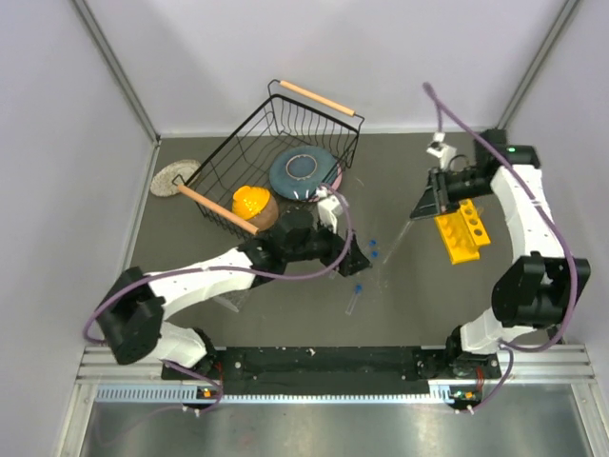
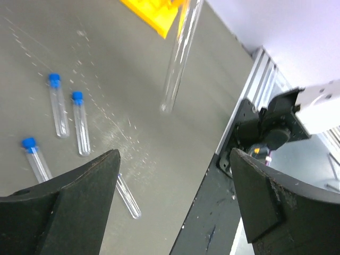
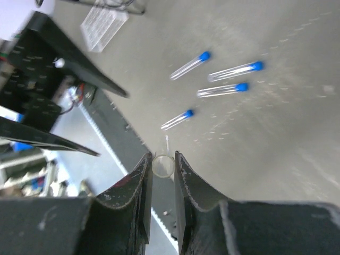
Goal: Organize the chemistry lab equipment
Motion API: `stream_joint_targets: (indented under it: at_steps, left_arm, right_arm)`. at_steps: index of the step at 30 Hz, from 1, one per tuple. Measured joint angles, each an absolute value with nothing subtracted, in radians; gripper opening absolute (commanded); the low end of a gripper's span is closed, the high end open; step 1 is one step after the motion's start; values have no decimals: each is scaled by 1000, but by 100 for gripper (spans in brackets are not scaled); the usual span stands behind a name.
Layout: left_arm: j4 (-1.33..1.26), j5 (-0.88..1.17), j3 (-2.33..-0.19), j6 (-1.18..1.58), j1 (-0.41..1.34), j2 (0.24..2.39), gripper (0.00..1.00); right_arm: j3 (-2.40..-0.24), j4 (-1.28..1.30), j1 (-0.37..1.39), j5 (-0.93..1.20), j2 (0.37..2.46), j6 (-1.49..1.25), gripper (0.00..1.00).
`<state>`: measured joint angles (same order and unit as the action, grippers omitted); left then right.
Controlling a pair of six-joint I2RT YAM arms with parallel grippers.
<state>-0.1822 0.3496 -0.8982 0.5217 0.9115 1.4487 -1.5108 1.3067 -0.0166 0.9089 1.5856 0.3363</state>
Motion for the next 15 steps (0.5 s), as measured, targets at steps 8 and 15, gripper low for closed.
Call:
stream_joint_targets:
  at_steps: [8, 15]
  left_arm:
    - [-121, 208, -863, 503, 870, 1206, 91]
    - [-41, 147, -799, 474, 846, 1098, 91]
  right_arm:
    - [-1540, 1311, -280, 750, 1378, 431, 16]
    - [-1538, 1294, -427, 625, 1308, 464, 16]
